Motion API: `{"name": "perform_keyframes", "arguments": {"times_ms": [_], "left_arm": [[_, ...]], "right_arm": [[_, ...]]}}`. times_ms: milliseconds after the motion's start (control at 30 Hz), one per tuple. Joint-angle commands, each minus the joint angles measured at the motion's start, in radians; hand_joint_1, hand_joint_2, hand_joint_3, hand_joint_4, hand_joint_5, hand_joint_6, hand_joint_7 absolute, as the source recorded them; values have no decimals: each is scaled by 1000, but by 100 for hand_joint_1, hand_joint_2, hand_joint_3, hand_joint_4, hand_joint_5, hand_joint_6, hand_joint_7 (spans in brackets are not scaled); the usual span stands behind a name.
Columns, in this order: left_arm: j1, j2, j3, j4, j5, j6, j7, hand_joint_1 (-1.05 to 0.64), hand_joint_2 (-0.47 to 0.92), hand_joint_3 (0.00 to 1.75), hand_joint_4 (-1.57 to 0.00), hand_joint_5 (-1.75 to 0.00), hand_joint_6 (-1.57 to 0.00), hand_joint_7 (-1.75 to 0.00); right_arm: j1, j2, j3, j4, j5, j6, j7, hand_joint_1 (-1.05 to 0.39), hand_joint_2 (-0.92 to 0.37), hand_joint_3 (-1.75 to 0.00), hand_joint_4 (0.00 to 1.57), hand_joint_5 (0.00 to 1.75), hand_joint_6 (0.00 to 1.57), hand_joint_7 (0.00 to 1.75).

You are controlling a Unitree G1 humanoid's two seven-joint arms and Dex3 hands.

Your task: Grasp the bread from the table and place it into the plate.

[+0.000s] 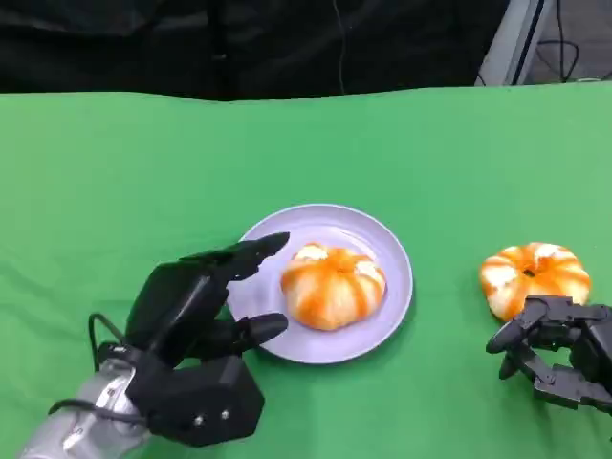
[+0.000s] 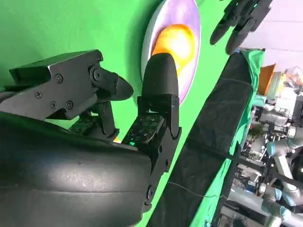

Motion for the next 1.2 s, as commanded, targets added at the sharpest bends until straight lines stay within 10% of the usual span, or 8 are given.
{"name": "perform_keyframes", "arguments": {"times_ms": [33,1200], "left_arm": [[41,17,54,-17,-49,-80,25,-74,92,45,-70,-3,-58,-3],[108,-33,327,248,-316,-427,-23,-12,92,37,-107,-7,-92,-6]], "right_arm": [[-2,-15,-3,2,5,-2,-3,3,-78,-70,88,135,95,94],[-11,-25,-17,15,24,6,29,5,-78,-71,87,137,95,95]]}}
